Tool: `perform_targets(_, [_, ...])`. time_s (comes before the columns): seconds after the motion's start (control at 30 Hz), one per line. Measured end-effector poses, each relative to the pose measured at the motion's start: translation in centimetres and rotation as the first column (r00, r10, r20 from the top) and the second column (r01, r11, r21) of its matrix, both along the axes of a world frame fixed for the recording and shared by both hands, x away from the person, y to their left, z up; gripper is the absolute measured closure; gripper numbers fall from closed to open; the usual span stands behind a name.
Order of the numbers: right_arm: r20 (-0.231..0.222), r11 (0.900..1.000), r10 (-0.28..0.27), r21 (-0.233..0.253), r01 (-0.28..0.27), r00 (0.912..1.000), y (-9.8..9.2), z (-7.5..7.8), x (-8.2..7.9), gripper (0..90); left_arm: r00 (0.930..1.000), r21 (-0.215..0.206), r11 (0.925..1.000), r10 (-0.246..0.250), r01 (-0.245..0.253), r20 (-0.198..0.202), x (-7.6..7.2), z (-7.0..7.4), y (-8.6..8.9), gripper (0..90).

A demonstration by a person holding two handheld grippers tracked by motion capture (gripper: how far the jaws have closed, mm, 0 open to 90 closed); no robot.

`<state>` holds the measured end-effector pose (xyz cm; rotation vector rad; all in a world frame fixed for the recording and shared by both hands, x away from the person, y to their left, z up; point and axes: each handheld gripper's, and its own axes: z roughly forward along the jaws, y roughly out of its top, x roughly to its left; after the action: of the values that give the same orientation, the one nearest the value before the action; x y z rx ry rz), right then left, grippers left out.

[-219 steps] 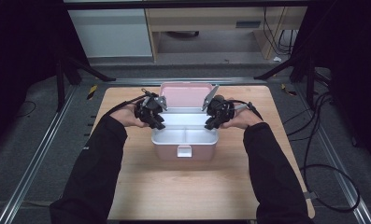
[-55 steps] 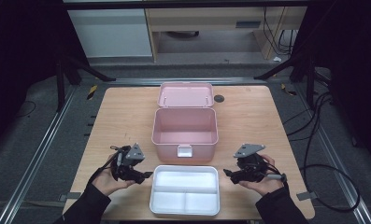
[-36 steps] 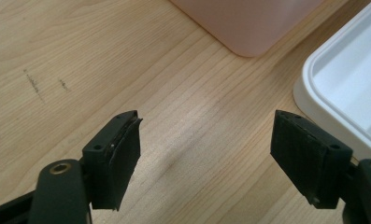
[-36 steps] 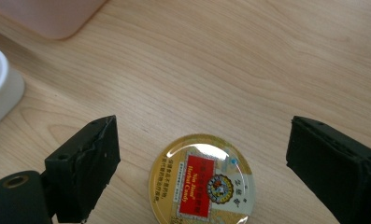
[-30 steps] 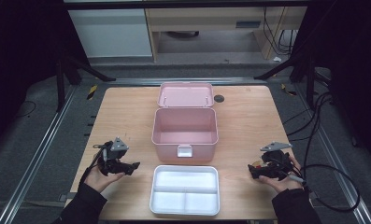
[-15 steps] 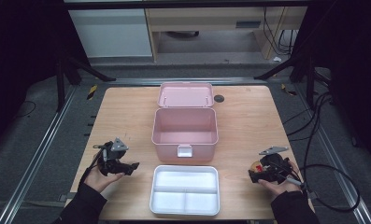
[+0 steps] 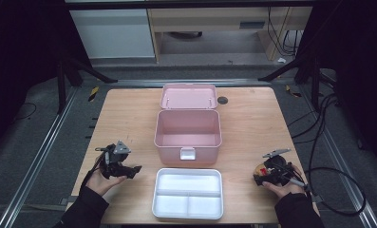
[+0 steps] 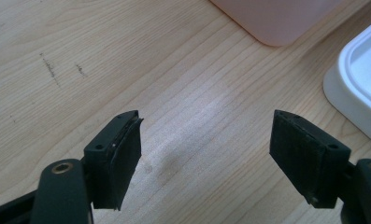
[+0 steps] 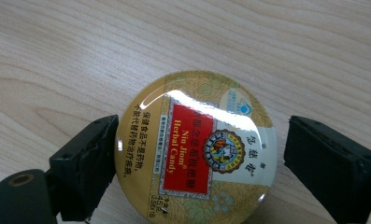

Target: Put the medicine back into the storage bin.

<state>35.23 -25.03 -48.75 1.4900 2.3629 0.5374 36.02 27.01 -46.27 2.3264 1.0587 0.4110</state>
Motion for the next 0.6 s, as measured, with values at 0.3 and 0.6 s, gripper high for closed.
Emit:
perform_targets(0.3, [-0.022,1.0,0.004,0.016,-0.004,0.9998,-0.1,-0.3,0.3,20.4,1.0,0.005,1.0,-0.004,0.004,-0.001,0.0,-0.1,-0.1,25.5])
perform_targets(0.6, [-0.006,0.999,0.012,0.031,-0.012,0.9999,-0.3,0.9,0.4,20.7,1.0,0.01,0.9999,-0.004,0.004,-0.004,0.1,-0.2,-0.1,25.8])
